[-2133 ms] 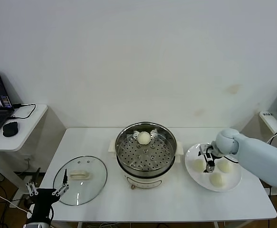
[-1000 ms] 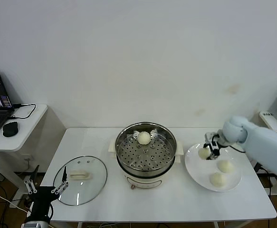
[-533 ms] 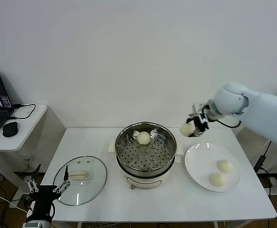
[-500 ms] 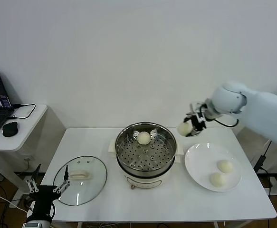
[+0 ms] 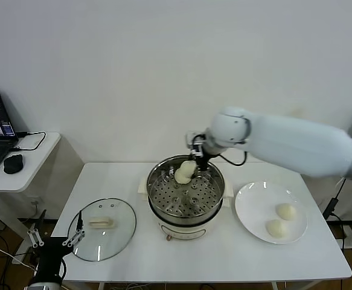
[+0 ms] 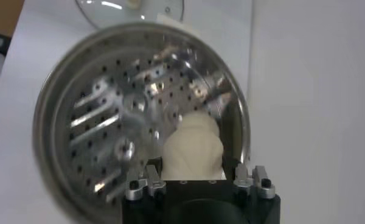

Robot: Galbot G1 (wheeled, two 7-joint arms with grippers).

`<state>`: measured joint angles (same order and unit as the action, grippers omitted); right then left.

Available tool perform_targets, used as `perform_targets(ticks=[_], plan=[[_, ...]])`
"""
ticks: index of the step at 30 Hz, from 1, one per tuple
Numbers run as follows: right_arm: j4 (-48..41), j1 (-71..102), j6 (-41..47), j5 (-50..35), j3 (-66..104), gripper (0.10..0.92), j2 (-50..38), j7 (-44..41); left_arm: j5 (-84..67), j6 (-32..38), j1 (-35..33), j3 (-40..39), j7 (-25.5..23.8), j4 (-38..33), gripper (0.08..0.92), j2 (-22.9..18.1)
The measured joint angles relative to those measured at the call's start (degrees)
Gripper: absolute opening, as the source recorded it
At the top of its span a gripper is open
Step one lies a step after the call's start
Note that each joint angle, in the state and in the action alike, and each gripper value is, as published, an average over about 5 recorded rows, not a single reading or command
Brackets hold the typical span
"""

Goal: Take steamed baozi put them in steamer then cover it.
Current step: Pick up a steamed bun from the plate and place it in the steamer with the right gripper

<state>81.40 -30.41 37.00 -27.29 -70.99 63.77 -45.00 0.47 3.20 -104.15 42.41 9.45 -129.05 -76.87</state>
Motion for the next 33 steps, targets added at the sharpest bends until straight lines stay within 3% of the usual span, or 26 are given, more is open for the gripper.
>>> perform_targets(ticks=[18,21,28,33], plan=[[-6.7,5.89,3.71,-1.33,-0.93,0.612,10.16,3.45,0.07,0.15,0.38,-0.25,0.1,0.35,0.823,-0.36],[-6.86,6.03,3.91,-1.11,-0.92,0.642,10.45,3.41,0.07,0.16,0.5,-0.4,0.15,0.43,0.823,-0.4],[-5.43,4.95,3.84,-0.19,-0.09,0.805,8.83,1.29,0.25,0.13,0.43,-0.67,0.17,0.27,0.823,-0.37],[-1.32,1.33,2.81,0.75,-0.16,0.822,3.65,-2.43,0.38,0.09,0.46,-0.81,0.14,0.19,0.823,0.0]])
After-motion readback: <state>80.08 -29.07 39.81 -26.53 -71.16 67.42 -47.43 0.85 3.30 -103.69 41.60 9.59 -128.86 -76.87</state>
